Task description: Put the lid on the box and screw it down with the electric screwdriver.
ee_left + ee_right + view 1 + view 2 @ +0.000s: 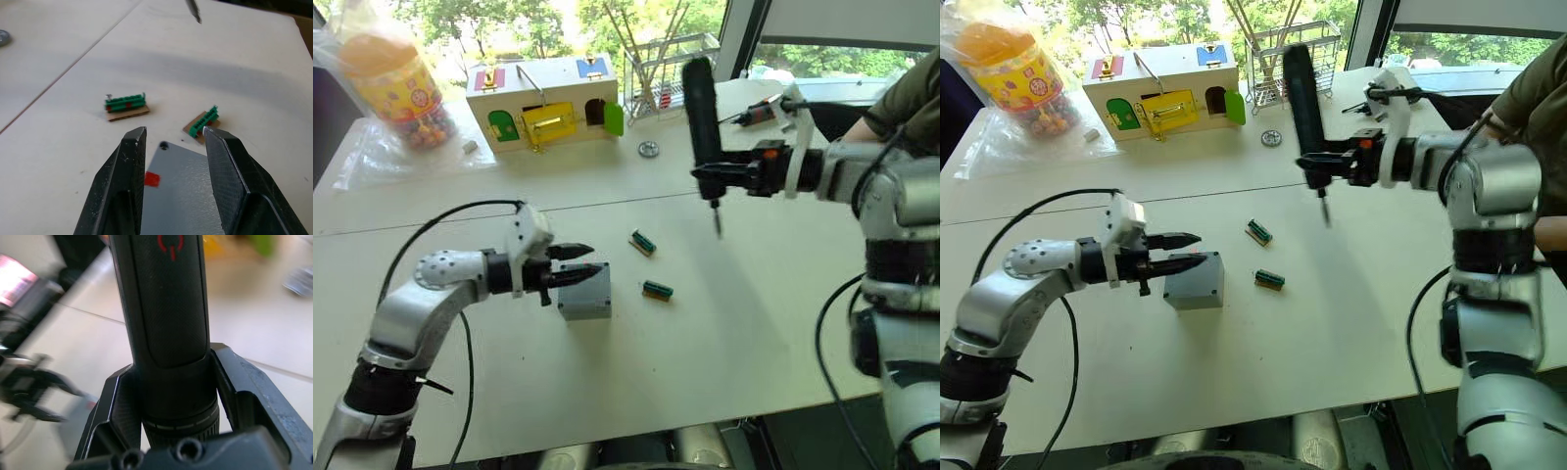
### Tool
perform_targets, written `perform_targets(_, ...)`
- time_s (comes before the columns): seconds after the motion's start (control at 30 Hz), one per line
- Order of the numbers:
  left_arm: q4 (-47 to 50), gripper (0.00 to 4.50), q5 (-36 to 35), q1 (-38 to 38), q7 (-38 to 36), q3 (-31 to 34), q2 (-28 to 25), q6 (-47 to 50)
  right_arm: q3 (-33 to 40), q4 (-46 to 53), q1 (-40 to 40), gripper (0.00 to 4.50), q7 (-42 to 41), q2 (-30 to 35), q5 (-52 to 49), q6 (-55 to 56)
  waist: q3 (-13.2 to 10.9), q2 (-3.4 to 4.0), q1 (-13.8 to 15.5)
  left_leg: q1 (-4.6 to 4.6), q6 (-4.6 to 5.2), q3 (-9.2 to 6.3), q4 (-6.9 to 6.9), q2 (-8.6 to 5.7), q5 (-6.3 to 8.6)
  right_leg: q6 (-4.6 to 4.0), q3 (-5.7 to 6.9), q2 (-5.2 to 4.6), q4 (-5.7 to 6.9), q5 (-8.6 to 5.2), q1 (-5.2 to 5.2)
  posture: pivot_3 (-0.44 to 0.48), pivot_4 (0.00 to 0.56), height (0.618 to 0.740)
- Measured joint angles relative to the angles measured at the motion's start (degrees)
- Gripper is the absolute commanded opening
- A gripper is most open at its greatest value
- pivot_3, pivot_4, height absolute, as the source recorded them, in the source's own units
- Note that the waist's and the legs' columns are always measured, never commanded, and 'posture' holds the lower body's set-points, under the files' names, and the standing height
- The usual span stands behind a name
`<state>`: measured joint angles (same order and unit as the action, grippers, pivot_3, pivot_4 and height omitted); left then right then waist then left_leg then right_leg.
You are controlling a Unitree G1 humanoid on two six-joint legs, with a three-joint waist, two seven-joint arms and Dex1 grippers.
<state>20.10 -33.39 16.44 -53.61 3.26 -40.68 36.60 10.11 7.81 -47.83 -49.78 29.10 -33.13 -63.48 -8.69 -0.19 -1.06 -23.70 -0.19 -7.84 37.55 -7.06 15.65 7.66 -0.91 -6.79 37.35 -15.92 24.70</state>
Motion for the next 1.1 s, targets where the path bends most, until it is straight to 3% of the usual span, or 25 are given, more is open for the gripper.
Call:
perform_targets(0.1, -0.3, 1.86, -0.5, -2.1, -0.8, 0.9, -2.4, 0.8, 3.4, 7.6, 2.5, 1.81, 8.2, -8.9, -4.3, -0.4, 0.0, 0.08, 0.1, 0.03, -0.04, 0.11, 0.43, -0.06, -0.03, -0.02, -0.06, 0.02, 0.09, 0.03, -0.26, 0.000, 0.150, 0.740)
perform_targets(0.2, -0.3, 1.86, -1.1, -4.4, -0.8, 2.4, -4.2, 2.7, 3.7, 13.4, 6.9, 1.81, 14.0, -16.6, -4.5, 6.3, 0.0, 0.07, 0.9, 0.30, -0.01, 0.03, 0.45, -0.14, -0.02, -0.06, -0.08, 0.06, 0.06, 0.06, -0.38, 0.000, 0.150, 0.740)
perform_targets(0.3, 1.3, 1.86, -2.3, -4.5, 0.2, 2.7, -4.2, 4.6, -1.9, 15.7, 13.0, 1.81, 16.9, -21.7, -2.0, 14.4, 0.0, 0.07, 1.3, 0.30, 0.01, 0.04, 0.42, -0.15, -0.01, -0.05, -0.14, 0.07, 0.12, 0.06, -0.33, 0.000, 0.150, 0.740)
perform_targets(0.57, 2.2, 1.86, -2.0, -4.6, 0.1, 1.7, -4.3, 5.1, -13.5, 14.5, 21.3, 1.81, 19.8, -24.3, 7.3, 30.0, 0.0, 0.07, -0.1, 0.28, -0.01, 0.10, 0.34, -0.12, -0.02, -0.05, -0.13, 0.09, 0.51, 0.06, -0.21, 0.000, 0.150, 0.740)
perform_targets(0.77, 0.2, 1.86, 2.3, -4.4, -1.2, -3.0, -4.6, 1.5, -15.5, 10.8, 22.0, 1.81, 20.7, -24.6, 10.4, 36.2, 0.0, 0.08, 0.0, 0.29, -0.02, 0.10, 0.28, -0.12, -0.02, -0.05, -0.12, 0.11, 0.55, 0.05, -0.16, 0.000, 0.150, 0.740)
perform_targets(1.1, -4.0, 1.86, 5.8, -2.2, -3.1, -4.8, -4.2, -3.4, -18.9, 7.8, 23.8, 1.81, 20.6, -24.6, 12.3, 40.0, 0.0, 0.08, 0.0, 0.31, -0.02, 0.10, 0.29, -0.12, -0.02, -0.05, -0.11, 0.12, 0.56, 0.05, -0.18, 0.000, 0.150, 0.740)
